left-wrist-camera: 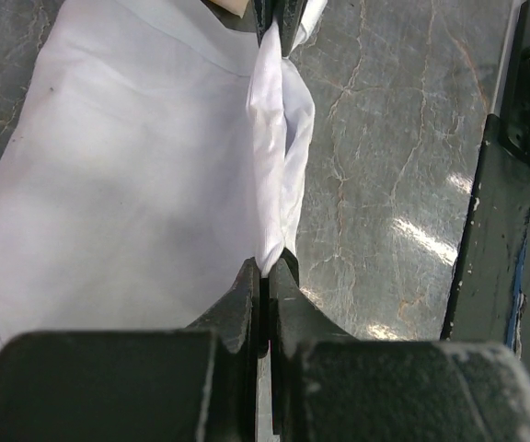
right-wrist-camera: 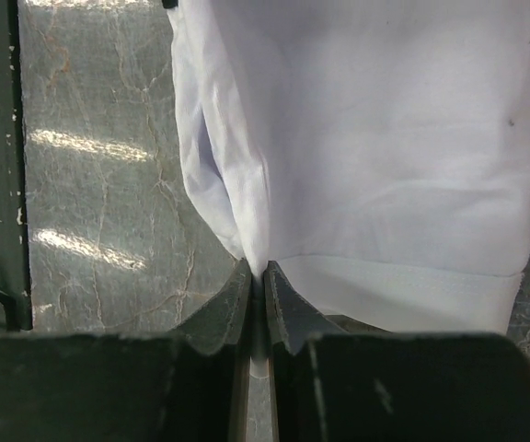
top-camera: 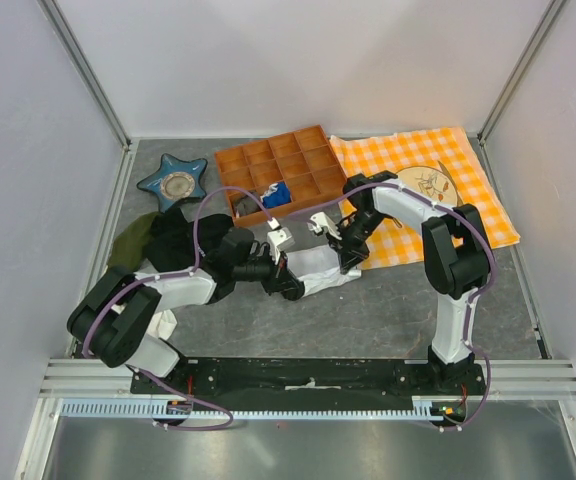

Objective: Roll the underwear
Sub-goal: Fold the underwear at the center of the board.

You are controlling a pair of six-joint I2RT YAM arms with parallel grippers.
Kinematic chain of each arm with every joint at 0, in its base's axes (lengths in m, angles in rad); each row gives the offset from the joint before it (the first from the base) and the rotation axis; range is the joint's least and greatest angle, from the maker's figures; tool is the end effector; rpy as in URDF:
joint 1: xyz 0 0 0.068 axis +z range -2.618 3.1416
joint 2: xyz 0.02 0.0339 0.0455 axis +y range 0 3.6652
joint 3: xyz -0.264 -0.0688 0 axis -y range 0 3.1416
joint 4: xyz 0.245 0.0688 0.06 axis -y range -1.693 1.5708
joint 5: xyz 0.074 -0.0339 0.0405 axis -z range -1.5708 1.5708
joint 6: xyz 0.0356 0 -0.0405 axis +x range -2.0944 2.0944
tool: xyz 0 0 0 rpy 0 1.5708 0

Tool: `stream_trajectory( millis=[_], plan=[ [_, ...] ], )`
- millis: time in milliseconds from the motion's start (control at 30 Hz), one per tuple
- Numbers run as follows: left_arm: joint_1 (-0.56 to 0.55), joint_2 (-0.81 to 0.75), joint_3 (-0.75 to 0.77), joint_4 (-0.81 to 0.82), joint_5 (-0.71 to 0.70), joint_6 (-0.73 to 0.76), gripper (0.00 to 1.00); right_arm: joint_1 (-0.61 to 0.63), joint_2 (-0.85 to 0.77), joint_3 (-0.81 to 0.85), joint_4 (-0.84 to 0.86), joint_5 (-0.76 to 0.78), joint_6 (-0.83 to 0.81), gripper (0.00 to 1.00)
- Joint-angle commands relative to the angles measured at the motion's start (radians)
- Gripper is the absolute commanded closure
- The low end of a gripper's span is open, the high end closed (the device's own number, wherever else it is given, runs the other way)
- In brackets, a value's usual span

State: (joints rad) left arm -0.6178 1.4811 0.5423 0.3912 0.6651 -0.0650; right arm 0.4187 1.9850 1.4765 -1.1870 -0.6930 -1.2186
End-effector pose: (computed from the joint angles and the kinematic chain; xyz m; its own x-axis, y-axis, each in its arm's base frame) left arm 0.2127 -0.1781 0.1611 -0.4810 0.2791 -0.8311 0.8558 0.3551 -0.3761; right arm 0.3168 0.1659 0.1877 -0.0873 -0.8292 -0.5521 -0.9337 -0.1250 0.3354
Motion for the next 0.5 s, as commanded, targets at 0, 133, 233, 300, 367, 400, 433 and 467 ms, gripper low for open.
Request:
stream_trajectory(
  millis=[0,133,233,300,367,400,433,467],
  plan=[
    [0.007,-0.001,0.024,0.021,0.027,-0.050,0.98,-0.003,-0.002,0.027,-0.034,-0.056,-0.015,0.86],
    [0.026,0.008,0.027,0.023,0.022,-0.064,0.98,-0.001,0.034,0.073,-0.033,-0.054,0.021,0.86],
    [0.046,0.015,0.038,0.025,0.025,-0.071,0.98,-0.001,0.069,0.131,-0.033,-0.048,0.054,0.86],
    [0.072,0.030,0.048,0.023,0.025,-0.081,0.98,-0.003,0.106,0.181,-0.036,-0.037,0.076,0.85],
    [0.101,0.047,0.057,0.024,0.030,-0.084,0.98,-0.003,0.147,0.217,-0.039,-0.028,0.103,0.85],
    [0.111,0.070,0.068,0.025,0.033,-0.090,0.98,-0.003,0.161,0.250,-0.037,-0.025,0.114,0.84],
    [0.121,0.085,0.077,0.021,0.033,-0.093,0.98,-0.003,0.173,0.266,-0.037,-0.022,0.126,0.83],
    [0.139,0.099,0.087,0.011,0.031,-0.098,0.98,-0.001,0.202,0.283,-0.036,-0.020,0.146,0.83]
  ],
)
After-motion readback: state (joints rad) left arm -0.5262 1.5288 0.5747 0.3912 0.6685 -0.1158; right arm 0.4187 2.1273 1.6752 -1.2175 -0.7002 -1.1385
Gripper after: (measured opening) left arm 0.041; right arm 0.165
